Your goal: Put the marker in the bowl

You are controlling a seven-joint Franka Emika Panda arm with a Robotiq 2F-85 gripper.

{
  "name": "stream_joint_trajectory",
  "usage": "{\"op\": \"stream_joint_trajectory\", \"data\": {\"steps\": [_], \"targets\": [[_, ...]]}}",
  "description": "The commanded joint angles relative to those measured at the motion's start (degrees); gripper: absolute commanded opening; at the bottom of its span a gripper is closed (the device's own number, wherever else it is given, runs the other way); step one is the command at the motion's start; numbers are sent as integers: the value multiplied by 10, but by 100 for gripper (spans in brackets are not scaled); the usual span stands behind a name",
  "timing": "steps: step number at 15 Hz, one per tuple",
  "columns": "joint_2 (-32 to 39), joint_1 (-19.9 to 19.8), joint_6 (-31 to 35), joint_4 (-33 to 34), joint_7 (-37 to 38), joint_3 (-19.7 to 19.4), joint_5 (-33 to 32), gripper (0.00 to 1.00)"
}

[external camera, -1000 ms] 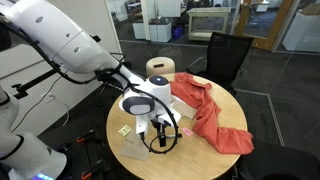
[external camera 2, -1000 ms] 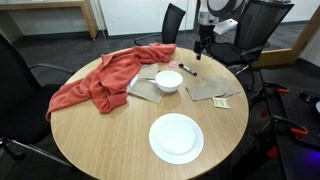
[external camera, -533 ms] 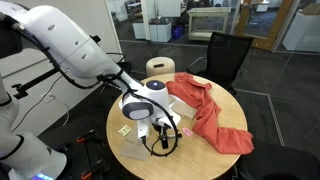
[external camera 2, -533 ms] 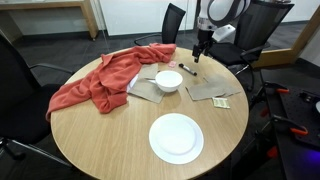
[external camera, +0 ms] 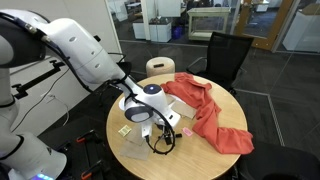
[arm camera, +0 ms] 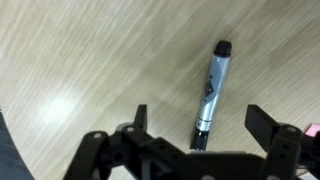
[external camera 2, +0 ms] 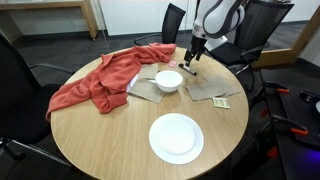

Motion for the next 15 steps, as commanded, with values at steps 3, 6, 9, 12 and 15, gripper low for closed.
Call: {"op": "stream_joint_trajectory", "data": {"steps": [3,6,9,12,15], "targets": [[47,14,12,59,53,1,10,100],[69,16,5,89,68,0,10,100],[88,17,-2,114,74,0,10,100],[105,17,-4,131,75,0,10,74],[114,14,-7,143,75,1,13,51]]}}
